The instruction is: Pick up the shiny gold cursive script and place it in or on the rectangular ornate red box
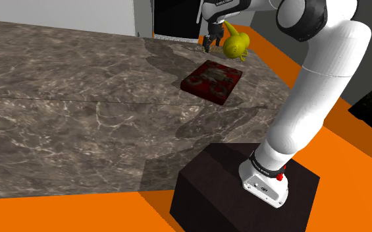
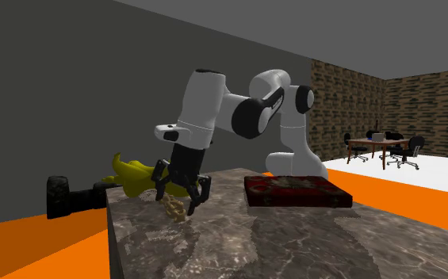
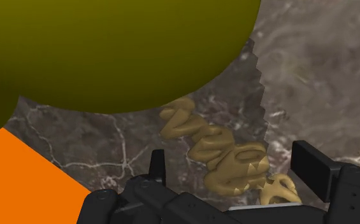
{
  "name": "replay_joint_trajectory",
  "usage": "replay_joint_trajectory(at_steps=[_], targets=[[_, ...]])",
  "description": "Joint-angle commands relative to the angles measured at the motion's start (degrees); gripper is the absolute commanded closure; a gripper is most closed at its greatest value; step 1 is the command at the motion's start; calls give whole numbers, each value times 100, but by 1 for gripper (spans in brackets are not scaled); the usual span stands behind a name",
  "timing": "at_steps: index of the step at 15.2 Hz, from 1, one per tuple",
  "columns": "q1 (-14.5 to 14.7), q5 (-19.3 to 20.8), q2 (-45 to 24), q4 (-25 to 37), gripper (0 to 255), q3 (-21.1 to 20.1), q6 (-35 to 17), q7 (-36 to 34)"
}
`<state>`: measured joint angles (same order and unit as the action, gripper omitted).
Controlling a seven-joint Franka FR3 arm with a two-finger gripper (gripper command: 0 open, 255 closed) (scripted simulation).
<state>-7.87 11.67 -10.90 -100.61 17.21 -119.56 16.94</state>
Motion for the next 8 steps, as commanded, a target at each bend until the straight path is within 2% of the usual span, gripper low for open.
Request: replay_joint_trajectory(at_steps=[1, 6, 7, 8], targets=[[-5, -3, -9, -9, 0, 2, -22, 4], [-5, -2, -9, -9, 0, 2, -22, 4], [-5, -2, -9, -9, 255, 2, -22, 4], [-5, -2, -9, -9, 255, 2, -22, 4]])
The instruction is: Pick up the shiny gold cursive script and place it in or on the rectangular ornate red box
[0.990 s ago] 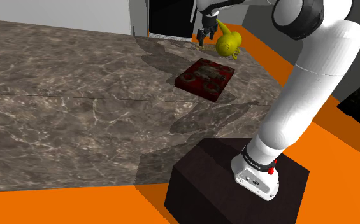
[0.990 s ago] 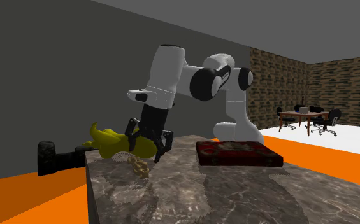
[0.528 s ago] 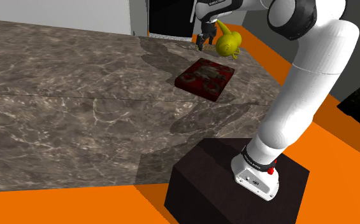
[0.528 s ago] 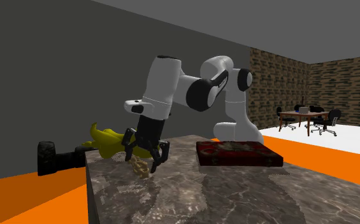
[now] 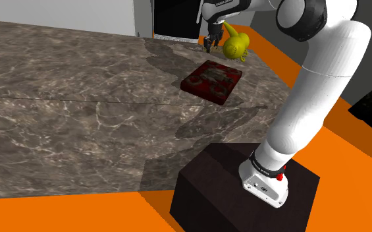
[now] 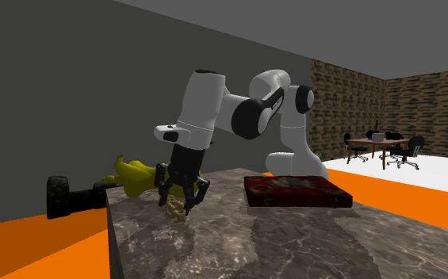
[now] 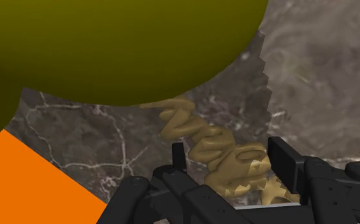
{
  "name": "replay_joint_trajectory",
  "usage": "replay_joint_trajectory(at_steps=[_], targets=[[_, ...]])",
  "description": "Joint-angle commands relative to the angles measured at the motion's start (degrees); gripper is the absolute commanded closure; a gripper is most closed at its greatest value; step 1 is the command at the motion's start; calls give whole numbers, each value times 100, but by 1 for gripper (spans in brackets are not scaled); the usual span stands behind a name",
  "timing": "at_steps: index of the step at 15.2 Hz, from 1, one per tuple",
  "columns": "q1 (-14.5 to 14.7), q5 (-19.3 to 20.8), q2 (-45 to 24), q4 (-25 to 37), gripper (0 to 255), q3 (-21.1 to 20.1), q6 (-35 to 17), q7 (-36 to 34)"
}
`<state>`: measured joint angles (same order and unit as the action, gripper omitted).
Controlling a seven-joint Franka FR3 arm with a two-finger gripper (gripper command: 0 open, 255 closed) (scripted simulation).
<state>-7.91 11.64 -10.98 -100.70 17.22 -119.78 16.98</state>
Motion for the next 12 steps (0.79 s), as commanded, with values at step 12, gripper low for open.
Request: replay_joint_trajectory(at_steps=[12], targets=[[4, -12, 54, 237, 255, -1, 285, 56]])
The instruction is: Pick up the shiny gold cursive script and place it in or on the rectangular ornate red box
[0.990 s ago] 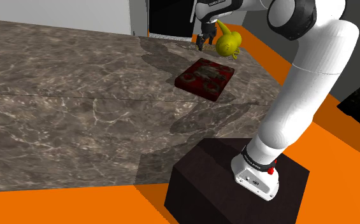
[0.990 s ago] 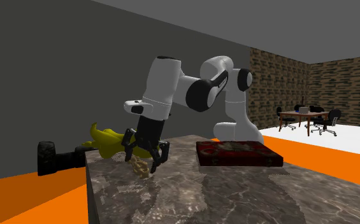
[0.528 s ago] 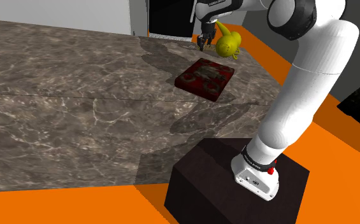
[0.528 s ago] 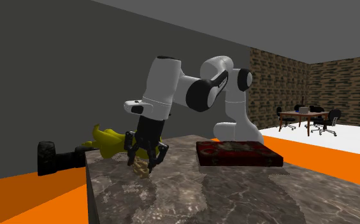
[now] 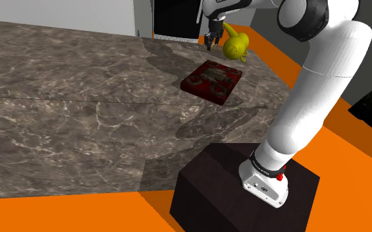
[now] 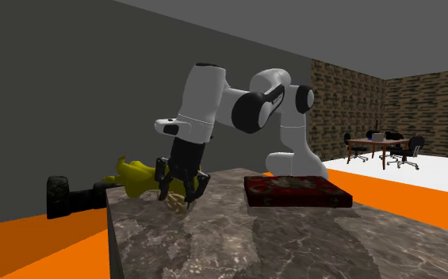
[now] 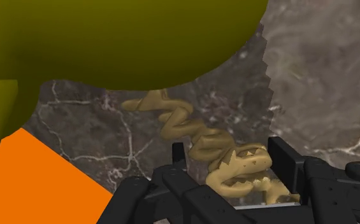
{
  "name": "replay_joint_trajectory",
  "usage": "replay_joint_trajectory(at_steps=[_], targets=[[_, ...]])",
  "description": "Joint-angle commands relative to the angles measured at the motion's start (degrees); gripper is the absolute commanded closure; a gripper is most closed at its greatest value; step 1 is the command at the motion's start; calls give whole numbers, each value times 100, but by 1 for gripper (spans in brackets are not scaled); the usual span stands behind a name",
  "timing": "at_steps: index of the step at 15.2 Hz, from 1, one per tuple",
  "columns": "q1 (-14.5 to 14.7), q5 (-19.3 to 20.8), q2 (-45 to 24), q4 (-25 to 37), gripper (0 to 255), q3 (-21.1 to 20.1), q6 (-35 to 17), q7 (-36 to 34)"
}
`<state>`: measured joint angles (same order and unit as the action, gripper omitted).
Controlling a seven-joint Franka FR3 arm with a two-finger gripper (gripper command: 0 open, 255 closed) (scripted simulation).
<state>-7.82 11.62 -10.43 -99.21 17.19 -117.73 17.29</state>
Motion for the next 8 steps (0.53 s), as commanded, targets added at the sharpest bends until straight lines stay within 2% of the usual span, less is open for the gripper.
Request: replay_joint_trajectory(at_steps=[1, 8], targets=[[-4, -14, 9, 151, 255, 2, 152, 40], [-2, -46, 46, 638, 255, 0, 665, 146]])
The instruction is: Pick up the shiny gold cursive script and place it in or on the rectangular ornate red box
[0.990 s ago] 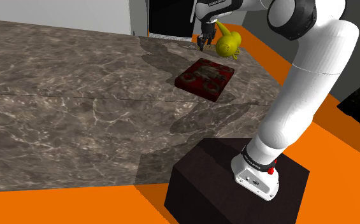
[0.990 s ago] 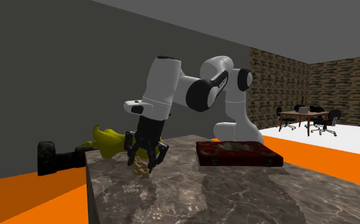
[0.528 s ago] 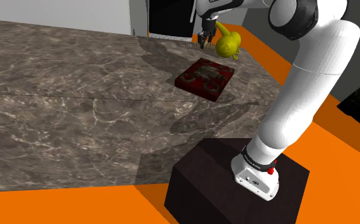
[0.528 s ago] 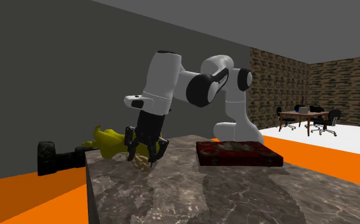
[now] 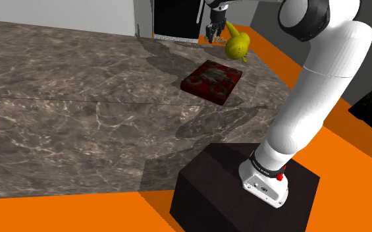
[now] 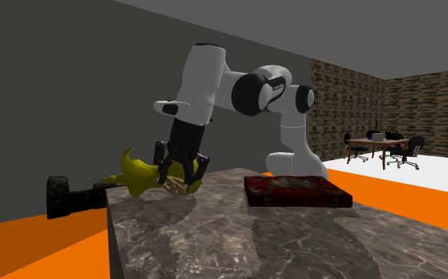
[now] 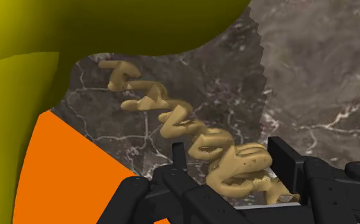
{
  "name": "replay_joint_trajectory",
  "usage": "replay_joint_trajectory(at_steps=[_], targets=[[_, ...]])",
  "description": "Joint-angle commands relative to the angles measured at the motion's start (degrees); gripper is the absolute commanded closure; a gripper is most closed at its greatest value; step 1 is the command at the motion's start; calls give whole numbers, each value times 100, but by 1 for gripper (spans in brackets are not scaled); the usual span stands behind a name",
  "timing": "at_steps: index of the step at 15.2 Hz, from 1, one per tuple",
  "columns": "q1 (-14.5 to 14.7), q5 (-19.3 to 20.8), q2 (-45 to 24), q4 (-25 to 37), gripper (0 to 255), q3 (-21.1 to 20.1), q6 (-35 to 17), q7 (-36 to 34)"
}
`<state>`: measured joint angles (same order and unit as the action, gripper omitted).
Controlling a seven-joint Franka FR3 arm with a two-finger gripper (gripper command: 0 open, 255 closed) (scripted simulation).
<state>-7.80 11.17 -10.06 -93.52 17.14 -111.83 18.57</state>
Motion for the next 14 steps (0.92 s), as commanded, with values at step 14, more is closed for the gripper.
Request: replay_joint_trajectory(at_steps=[14], targets=[[143, 100, 380, 461, 255, -59, 855, -40]])
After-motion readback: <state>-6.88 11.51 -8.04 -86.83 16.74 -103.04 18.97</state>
